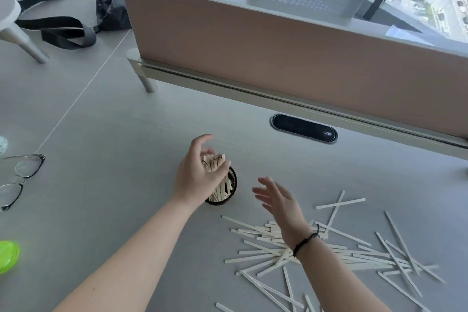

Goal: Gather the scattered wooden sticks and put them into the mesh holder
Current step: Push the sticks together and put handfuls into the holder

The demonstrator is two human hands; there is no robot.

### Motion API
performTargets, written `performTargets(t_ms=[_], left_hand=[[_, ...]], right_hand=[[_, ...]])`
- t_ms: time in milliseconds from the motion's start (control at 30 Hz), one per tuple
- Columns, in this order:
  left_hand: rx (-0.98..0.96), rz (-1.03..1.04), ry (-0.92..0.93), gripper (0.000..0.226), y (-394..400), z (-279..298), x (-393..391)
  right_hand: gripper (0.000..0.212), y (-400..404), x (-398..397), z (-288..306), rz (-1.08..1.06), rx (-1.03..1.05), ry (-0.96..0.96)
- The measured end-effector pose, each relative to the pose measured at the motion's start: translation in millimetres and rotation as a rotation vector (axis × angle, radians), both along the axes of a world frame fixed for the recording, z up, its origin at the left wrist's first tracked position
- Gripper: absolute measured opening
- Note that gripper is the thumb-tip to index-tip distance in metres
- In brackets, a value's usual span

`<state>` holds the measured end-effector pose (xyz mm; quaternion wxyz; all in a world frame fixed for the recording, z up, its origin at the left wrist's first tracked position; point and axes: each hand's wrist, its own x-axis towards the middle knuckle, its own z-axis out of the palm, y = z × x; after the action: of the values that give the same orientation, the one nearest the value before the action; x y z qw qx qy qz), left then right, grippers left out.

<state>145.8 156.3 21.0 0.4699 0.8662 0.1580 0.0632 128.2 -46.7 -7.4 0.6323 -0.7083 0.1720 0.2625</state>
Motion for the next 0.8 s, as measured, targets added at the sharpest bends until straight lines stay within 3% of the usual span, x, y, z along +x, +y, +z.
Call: performTargets(t_ms=[100, 233, 333, 433, 600, 800], left_hand=[[0.446, -0.144, -0.280, 0.049, -20, 9, -3], [0.563, -0.494, -0.374, 0.038, -73, 12, -30], [0.604, -0.845, -0.080, 0.066, -93, -4, -50], [0.705, -1.025, 0.272, 0.107, -97, -24, -62], [0.744, -1.076, 0.395, 0.133, -117, -43, -64], [0.859, -1.139, 0.394, 0.145, -158, -56, -66]], right_hand=[[0.017, -17, -12, -11, 0.102, -0.250, -0.147], [0.026, -37, -25, -20, 0.228, -0.532, -0.320], [0.038, -73, -28, -33, 0.340, -0.695, -0.454], [0.049, -127, -27, -41, 0.429, -0.953, -0.410], [0.052, -195, -20, -42, 0.604, -1.091, -0.328], [0.052, -210, -10, -44, 0.819, -1.174, -0.568]])
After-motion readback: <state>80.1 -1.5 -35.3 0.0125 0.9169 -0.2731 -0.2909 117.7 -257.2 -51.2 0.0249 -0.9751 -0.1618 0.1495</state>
